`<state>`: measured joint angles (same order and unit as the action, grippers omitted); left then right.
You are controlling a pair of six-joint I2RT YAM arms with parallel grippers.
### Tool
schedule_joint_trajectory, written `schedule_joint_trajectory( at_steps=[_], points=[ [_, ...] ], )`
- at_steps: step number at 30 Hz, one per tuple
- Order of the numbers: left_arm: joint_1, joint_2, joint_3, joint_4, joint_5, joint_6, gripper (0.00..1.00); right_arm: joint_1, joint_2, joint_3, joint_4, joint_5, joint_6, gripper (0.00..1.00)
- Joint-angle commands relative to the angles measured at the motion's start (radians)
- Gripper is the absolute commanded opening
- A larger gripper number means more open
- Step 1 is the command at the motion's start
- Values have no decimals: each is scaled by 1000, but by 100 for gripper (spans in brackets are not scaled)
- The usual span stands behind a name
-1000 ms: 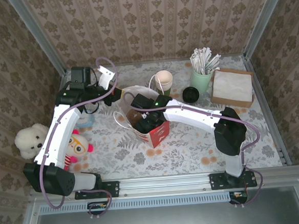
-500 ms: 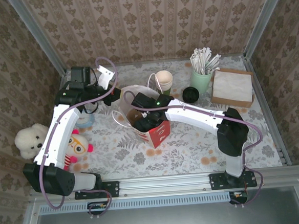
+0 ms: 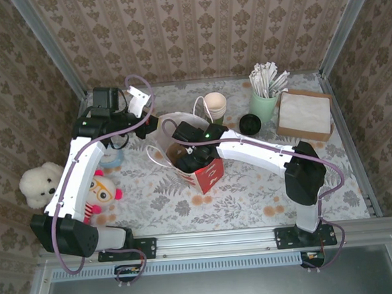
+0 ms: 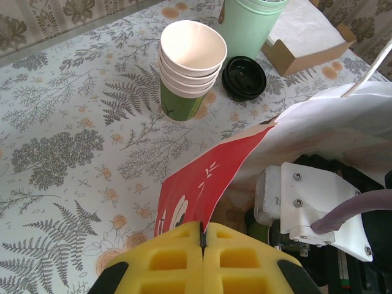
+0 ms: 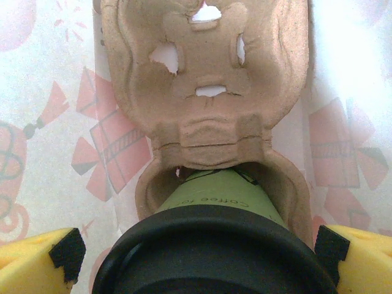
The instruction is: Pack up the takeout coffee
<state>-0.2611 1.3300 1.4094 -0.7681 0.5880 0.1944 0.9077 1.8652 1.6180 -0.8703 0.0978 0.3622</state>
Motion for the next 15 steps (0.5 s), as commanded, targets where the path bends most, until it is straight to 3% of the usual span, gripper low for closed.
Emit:
schedule_joint_trajectory(
  at_steps=[1,15],
  points=[
    [-1,-4,27,-13,-4,10,0,5,-34,39,-23,33,-10,100],
    [-4,16,25,-31,-18,17,0,20,-24,116,-91,62,-7,100]
  ],
)
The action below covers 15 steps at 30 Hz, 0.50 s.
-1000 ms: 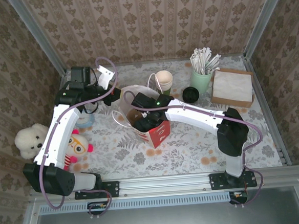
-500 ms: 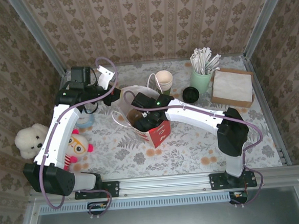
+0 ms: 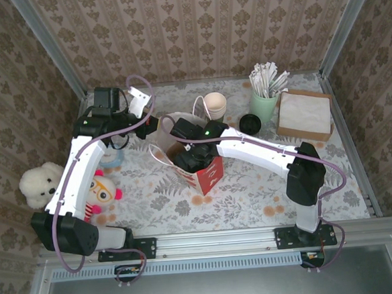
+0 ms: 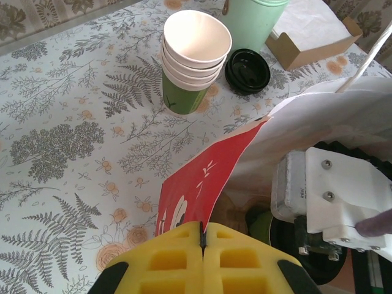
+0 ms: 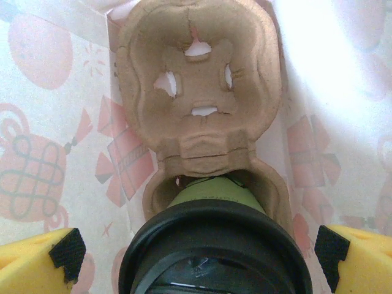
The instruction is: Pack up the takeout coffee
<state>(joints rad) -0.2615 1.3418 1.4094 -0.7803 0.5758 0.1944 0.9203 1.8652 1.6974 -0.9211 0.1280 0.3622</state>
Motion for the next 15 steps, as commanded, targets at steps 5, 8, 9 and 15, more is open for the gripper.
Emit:
schedule_joint_trajectory(
  at_steps=[5,8,9,15],
  points=[
    [-2,9,23,-20,-10,17,0,15,-60,18,1,49,-23,100],
    [-2,10,21,-20,-7,14,0,15,-72,17,19,58,-28,100],
    [0,8,22,-20,-8,14,0,16,-78,14,29,60,-31,100],
    [-4,8,13,-16,-9,4,0,17,-142,-50,145,71,-57,100]
  ],
)
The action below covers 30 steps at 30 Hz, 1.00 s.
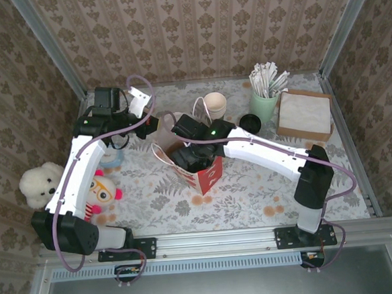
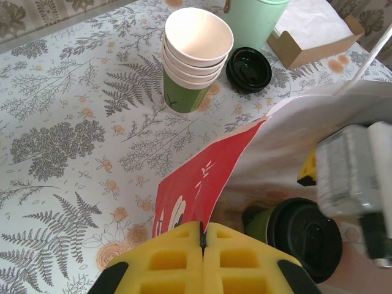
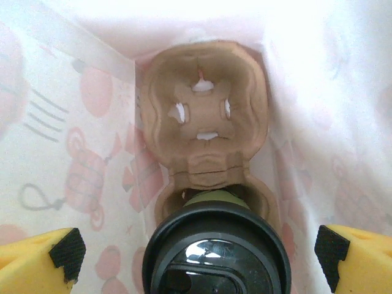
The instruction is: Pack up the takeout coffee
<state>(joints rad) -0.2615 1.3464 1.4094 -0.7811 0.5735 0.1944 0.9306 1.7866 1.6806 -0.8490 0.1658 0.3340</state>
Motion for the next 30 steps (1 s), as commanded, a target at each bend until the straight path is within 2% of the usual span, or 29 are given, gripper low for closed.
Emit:
schedule_joint_trajectory(
  at_steps=[1,13,24,30],
  points=[
    [-3,3,11,-14,-6,1,0,7,-75,-43,98,36,-36,100],
    [-4,0,4,2,-18,-16,0,7,-140,-80,336,27,-117,100],
    [-5,-6,-12,28,-52,-53,0,7,-265,-213,556,-67,-165,100],
    [-5,-9,-18,34,-64,-64,0,7,-314,-271,608,-107,-180,100]
  ],
)
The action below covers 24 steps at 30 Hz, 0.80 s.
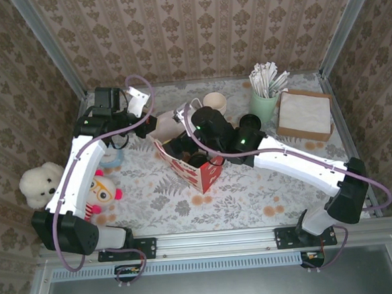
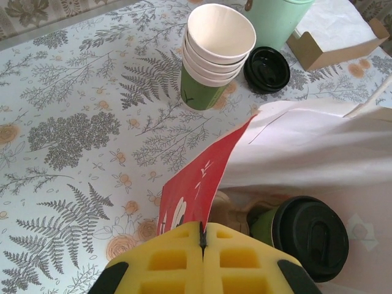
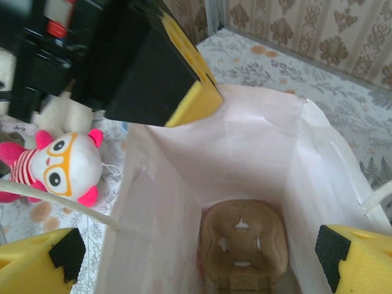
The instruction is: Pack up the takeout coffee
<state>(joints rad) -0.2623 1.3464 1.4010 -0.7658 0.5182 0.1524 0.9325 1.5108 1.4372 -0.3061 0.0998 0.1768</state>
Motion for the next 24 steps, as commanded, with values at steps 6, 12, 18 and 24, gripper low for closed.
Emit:
schedule_joint_trajectory(
  at_steps=[6,12,18,24],
  points=[
    [-7,-15,-10,34,-62,-71,0,6,-189,-187,259,-28,1,100],
    [-14,-44,-39,77,-98,-142,0,-18,-375,-271,209,231,237,100],
    [-29,-56,-56,71,-146,-189,0,-89,-417,-177,-305,292,572,95],
    [-46,-58,-46,63,-172,-213,0,-91,-364,-135,-450,113,631,84]
  ],
)
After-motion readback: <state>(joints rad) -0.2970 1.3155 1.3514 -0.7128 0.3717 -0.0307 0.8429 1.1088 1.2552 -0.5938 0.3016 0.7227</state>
